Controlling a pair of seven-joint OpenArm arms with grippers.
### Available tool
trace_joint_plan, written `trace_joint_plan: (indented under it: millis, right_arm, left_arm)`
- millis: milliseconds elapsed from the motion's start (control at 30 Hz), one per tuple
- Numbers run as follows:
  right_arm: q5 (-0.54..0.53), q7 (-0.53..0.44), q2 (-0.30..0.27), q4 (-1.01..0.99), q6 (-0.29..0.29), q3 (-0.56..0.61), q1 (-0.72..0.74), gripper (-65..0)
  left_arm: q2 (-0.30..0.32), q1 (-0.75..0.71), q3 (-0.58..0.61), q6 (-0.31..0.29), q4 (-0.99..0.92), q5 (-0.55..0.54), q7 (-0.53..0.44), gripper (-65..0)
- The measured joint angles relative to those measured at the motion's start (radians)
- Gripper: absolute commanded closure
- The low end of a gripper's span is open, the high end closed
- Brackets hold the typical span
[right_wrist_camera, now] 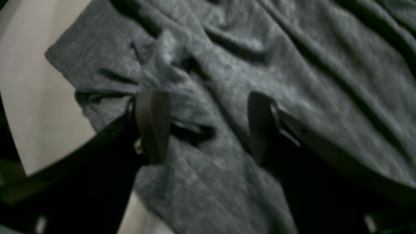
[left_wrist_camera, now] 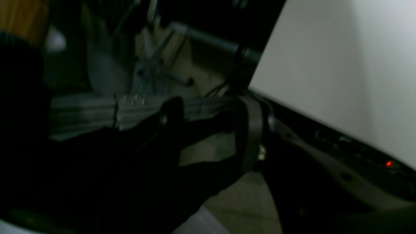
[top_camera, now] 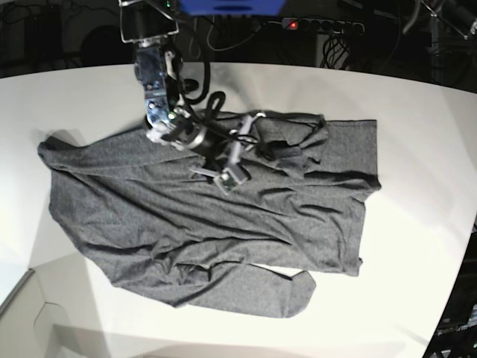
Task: Layout the t-shirt on the table in an organized manner, then fold the t-shirt properly
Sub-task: 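Move the right gripper across the shirt and grasp the collar fabric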
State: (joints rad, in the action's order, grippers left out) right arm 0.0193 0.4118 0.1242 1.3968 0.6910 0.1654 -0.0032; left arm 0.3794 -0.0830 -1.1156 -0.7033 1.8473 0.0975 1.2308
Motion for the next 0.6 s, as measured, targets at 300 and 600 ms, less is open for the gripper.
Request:
trace_joint_plan:
  millis: [300,600]
  right_arm:
    - [0.000,-0.005,0.008,-0.083,0.000,0.032,0.026,-35.9]
    - [0.000,-0.004,0.006,-0.083,0.000,0.211,0.049,0.0]
  left_arm:
    - [0.000,0.000,0.000,0.000,0.000,0.006,0.009,-25.5]
    - [0.004,-0.003,-0.001,0.000,0.000,0.008,0.007,-25.5]
